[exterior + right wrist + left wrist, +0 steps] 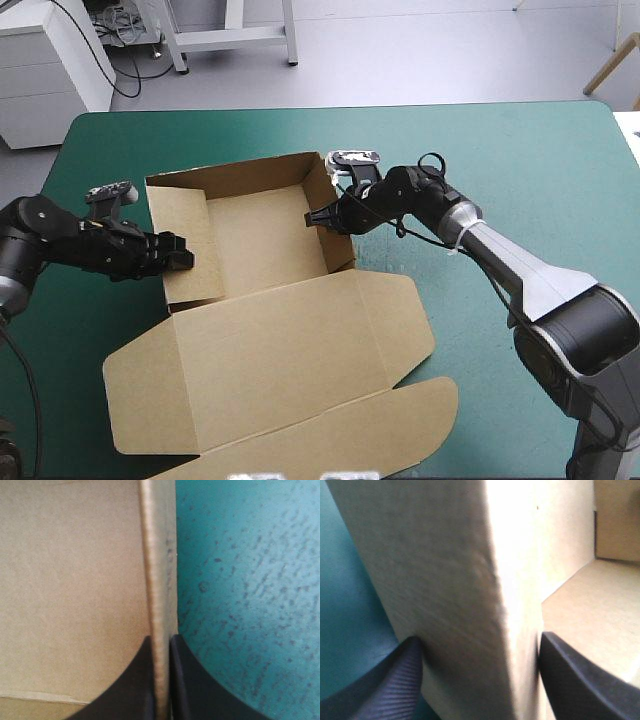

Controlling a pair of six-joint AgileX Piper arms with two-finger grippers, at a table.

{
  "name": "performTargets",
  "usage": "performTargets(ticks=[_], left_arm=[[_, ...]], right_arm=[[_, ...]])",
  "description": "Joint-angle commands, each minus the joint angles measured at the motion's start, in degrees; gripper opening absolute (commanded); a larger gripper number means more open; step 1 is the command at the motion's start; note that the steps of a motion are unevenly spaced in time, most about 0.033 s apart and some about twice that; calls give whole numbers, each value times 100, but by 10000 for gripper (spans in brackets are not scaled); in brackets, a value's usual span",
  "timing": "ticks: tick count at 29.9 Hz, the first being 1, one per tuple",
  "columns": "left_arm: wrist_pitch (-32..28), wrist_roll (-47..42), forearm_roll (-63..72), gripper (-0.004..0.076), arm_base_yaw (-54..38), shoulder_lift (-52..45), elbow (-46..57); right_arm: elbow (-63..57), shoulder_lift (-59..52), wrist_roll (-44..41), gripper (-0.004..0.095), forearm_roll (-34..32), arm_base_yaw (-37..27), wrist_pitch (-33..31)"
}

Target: Fold the box

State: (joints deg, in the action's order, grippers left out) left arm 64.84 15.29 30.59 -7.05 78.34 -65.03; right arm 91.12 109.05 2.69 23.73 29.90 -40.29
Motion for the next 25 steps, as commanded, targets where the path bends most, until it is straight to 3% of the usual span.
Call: performTargets(ticks=[1, 8, 12, 14, 18, 25], left_arm=[[-482, -661, -237, 412, 454, -152, -167], [-724, -1584, -1446, 176, 980, -152, -167], [-696, -2215, -2170, 86, 1063, -152, -167], [-659, -2272, -2317, -5, 1063, -152, -167], [-659, -2313, -2379, -10, 1063, -143, -204], [-210, -2313, -2711, -10, 1362, 339, -1140]], right_arm=[[166, -310, -89, -17, 254, 73, 325], [166, -310, -269, -15, -88, 175, 65], [166, -310, -269, -15, -134, 310, 50], [166, -310, -269, -15, -210, 390, 41], [166, -321, -329, -15, -409, 431, -212], [166, -702, -1180, -16, -1729, 411, -743]])
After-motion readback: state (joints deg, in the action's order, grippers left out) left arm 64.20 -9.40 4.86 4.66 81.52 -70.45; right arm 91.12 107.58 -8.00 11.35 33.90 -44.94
